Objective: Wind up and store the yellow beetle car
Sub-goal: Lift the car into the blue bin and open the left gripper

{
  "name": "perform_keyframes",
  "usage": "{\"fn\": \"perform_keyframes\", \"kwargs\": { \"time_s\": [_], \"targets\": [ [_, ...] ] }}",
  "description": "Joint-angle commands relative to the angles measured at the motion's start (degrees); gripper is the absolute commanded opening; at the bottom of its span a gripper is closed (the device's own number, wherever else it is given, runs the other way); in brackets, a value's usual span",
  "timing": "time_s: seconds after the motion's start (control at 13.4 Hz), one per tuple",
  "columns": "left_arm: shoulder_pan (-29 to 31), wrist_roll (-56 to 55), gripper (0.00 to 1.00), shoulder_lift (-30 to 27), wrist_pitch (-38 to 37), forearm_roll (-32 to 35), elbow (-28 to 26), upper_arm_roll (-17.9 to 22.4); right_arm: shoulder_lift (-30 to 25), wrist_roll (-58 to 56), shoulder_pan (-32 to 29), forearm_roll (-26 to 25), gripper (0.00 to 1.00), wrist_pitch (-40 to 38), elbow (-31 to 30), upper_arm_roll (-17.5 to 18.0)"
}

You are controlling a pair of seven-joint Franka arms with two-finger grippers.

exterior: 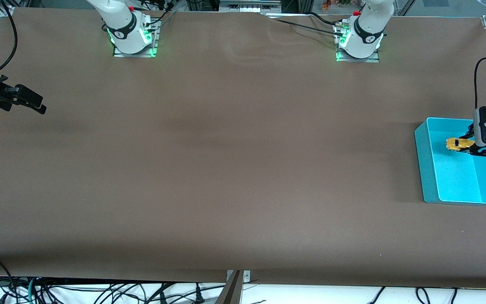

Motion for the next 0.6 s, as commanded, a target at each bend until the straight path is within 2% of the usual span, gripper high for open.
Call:
{"fn": "perform_keyframes", "kwargs": {
  "time_s": [0.0,0.45,0.52],
  "targets": [
    [1.0,0.7,0.44,4.0,3.6,1.5,1.8,-0.8,-1.0,0.7,-0.5,0.1,1.0,-0.9,-0.2,0.3],
    [0.8,0.3,0.45,8.1,6.9,2.4,1.6,-0.8,-1.0,0.4,-0.5,0.0,1.0,-0.8,-0.2,0.3],
    [0.8,0.1,0.5,8.1,6.9,2.5,1.7,-0.8,-1.0,0.4,-0.5,0.0,1.0,-0.8,-0.2,0.4]
  ]
}}
